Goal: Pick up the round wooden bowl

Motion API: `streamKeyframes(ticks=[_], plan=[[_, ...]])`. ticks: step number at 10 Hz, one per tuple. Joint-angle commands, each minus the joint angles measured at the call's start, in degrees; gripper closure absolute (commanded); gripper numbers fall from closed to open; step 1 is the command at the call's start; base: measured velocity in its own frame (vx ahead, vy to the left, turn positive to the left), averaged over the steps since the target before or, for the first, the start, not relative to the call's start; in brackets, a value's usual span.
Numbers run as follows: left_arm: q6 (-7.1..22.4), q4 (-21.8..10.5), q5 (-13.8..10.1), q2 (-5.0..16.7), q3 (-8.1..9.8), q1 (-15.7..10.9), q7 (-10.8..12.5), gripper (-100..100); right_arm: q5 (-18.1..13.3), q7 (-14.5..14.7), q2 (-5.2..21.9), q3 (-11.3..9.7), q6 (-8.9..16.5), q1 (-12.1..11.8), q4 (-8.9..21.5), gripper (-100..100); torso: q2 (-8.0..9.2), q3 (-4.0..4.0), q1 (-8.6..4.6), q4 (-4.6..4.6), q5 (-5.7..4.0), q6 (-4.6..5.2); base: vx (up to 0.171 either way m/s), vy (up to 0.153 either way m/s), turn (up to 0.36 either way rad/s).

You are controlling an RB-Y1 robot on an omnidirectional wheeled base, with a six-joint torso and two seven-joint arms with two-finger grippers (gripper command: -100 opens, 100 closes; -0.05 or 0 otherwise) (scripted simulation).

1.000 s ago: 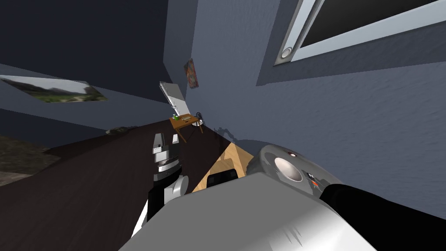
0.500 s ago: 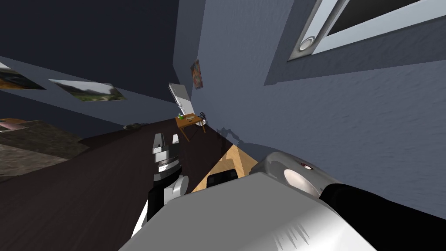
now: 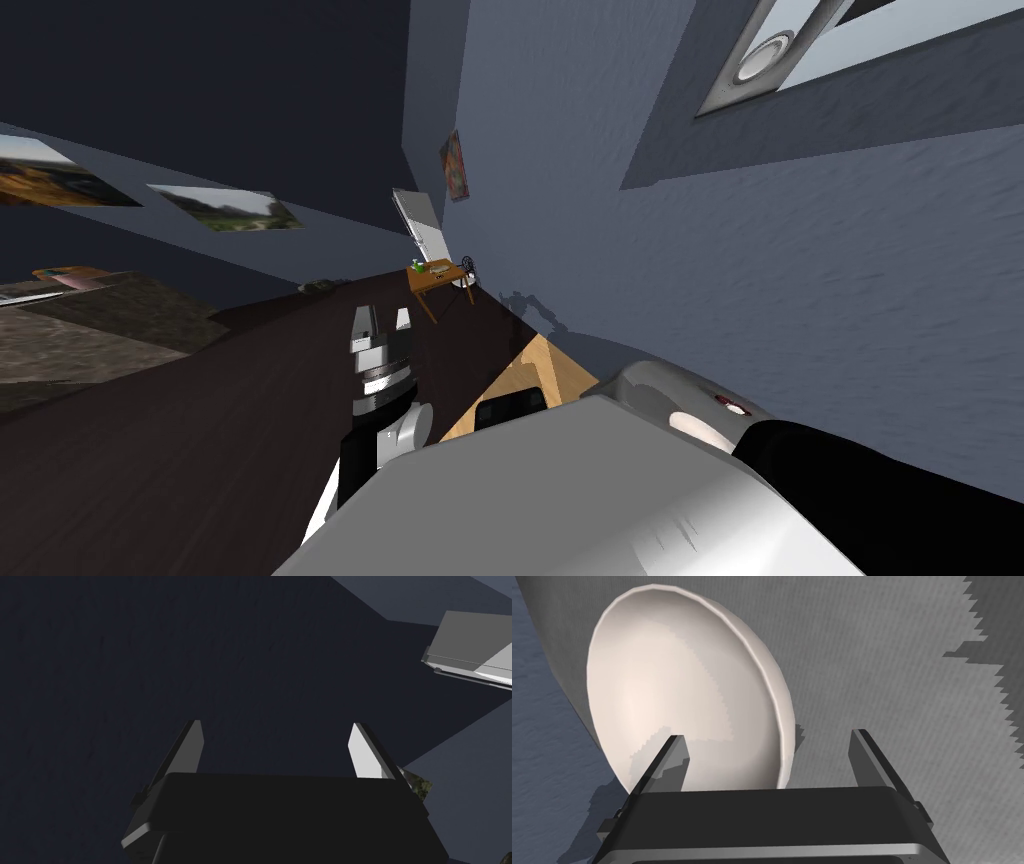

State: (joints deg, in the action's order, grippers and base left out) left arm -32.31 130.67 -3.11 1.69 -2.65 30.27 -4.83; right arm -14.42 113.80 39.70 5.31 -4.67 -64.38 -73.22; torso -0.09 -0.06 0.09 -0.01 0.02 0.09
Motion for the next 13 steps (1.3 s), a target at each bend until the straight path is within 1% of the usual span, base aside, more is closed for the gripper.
streamKeyframes(ticks=[1,3,4,5,9,10,11,12,13], plan=[[0.0,0.0,0.0,0.0,0.00,0.0,0.0,0,-1.1,0.2,-0.9,-0.4,0.5,1.6,0.7,-100,0.00,0.00,0.00,0.00,0.00,0.00,0.004,-0.038,-0.053],[0.0,0.0,0.0,0.0,0.01,0.0,0.0,0,-2.2,0.4,-1.7,-0.8,1.0,3.3,1.4,-100,0.08,0.05,-0.21,0.02,-0.04,0.01,0.001,-0.081,-0.052],[0.0,0.0,0.0,0.0,0.01,0.0,0.0,0,-1.9,0.4,-1.6,-0.6,0.7,2.5,1.0,-100,0.09,0.06,-0.25,0.03,-0.06,-0.01,0.000,-0.034,0.003],[0.0,0.0,0.0,0.0,0.00,0.0,0.0,0,-2.0,0.5,-1.7,-0.6,0.8,2.6,1.0,100,0.10,0.06,-0.11,0.03,-0.03,0.00,0.000,-0.007,0.002],[0.0,0.0,0.0,0.0,0.00,0.0,0.0,0,-2.0,0.5,-1.6,-0.6,0.9,2.6,1.0,100,0.13,0.09,0.07,0.06,0.03,0.03,0.000,-0.001,0.003],[0.0,0.0,0.0,0.0,0.00,0.0,0.0,0,-2.0,0.6,-1.6,-0.6,0.9,2.6,1.0,0,0.14,0.10,0.09,0.07,0.04,0.03,0.000,0.000,0.000],[0.0,0.0,0.0,0.0,0.00,0.0,0.0,0,-0.6,0.1,-0.4,-0.2,0.2,0.8,0.3,100,0.14,0.10,0.10,0.07,0.05,0.03,0.008,0.067,0.090],[0.0,0.0,0.0,0.0,-0.01,0.0,0.0,0,-1.2,0.3,-1.0,-0.4,0.9,1.3,0.1,100,0.11,0.09,0.34,0.07,0.12,0.01,0.006,0.039,0.018],[0.0,0.0,0.0,0.0,-0.01,0.0,0.0,0,-1.1,0.3,-0.9,-0.4,0.9,1.1,-0.1,0,0.12,0.09,0.30,0.07,0.12,0.05,0.001,0.006,-0.004]])
